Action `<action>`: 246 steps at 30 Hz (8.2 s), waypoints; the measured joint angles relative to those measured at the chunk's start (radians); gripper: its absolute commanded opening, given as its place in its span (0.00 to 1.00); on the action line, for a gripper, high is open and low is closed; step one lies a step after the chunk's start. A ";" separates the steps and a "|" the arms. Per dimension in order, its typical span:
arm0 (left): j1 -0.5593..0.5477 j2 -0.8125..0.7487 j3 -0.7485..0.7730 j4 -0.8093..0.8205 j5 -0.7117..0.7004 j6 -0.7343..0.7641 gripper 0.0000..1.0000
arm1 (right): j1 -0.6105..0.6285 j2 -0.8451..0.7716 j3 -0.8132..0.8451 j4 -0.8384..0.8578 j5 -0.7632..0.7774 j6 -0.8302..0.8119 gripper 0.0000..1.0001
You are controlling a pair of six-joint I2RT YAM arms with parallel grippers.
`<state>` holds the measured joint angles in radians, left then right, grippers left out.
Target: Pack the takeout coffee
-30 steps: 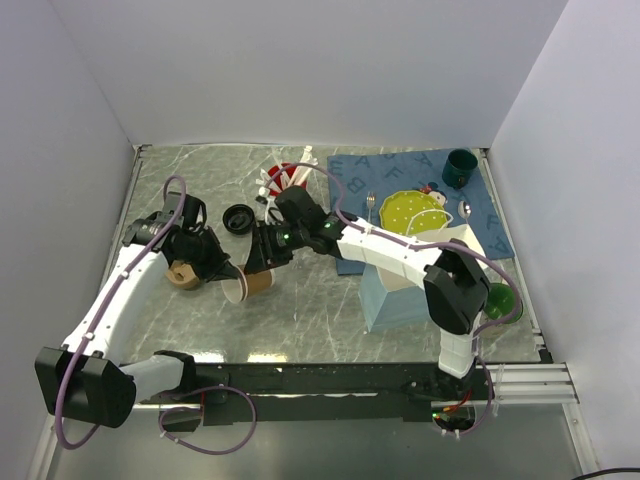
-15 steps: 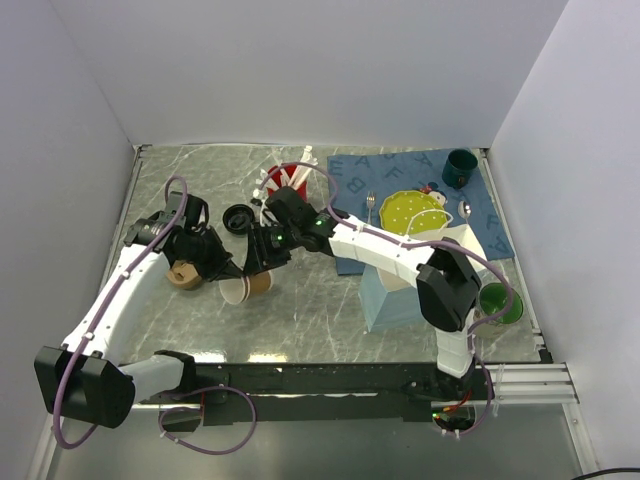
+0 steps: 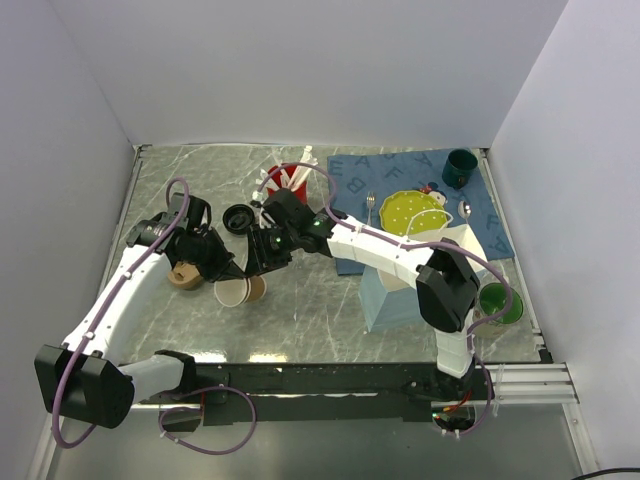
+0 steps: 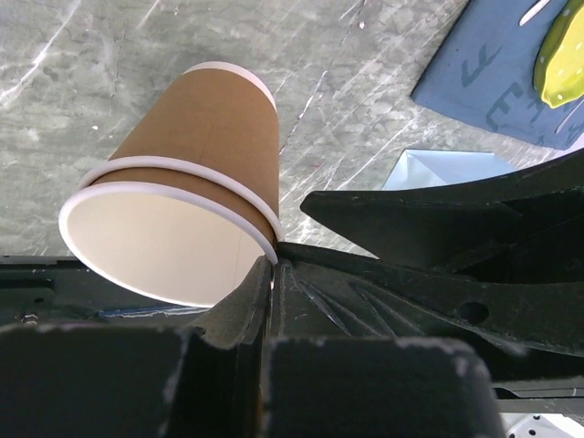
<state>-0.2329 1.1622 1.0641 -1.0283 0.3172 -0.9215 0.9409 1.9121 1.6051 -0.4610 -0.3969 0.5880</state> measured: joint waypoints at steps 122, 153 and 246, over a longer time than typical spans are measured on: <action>-0.286 0.386 0.260 -0.256 -0.420 0.202 0.01 | -0.074 0.103 0.023 -0.171 0.087 -0.027 0.38; -0.286 0.128 0.202 0.037 -0.168 0.135 0.01 | -0.164 -0.122 -0.179 0.144 -0.106 0.188 0.36; -0.229 0.187 0.419 -0.242 -0.234 0.099 0.01 | -0.253 -0.159 0.049 -0.221 0.117 -0.015 0.41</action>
<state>-0.4622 1.3491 1.4834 -1.2705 0.0830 -0.8223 0.6884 1.7527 1.6543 -0.6823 -0.2794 0.5728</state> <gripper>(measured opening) 0.027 0.412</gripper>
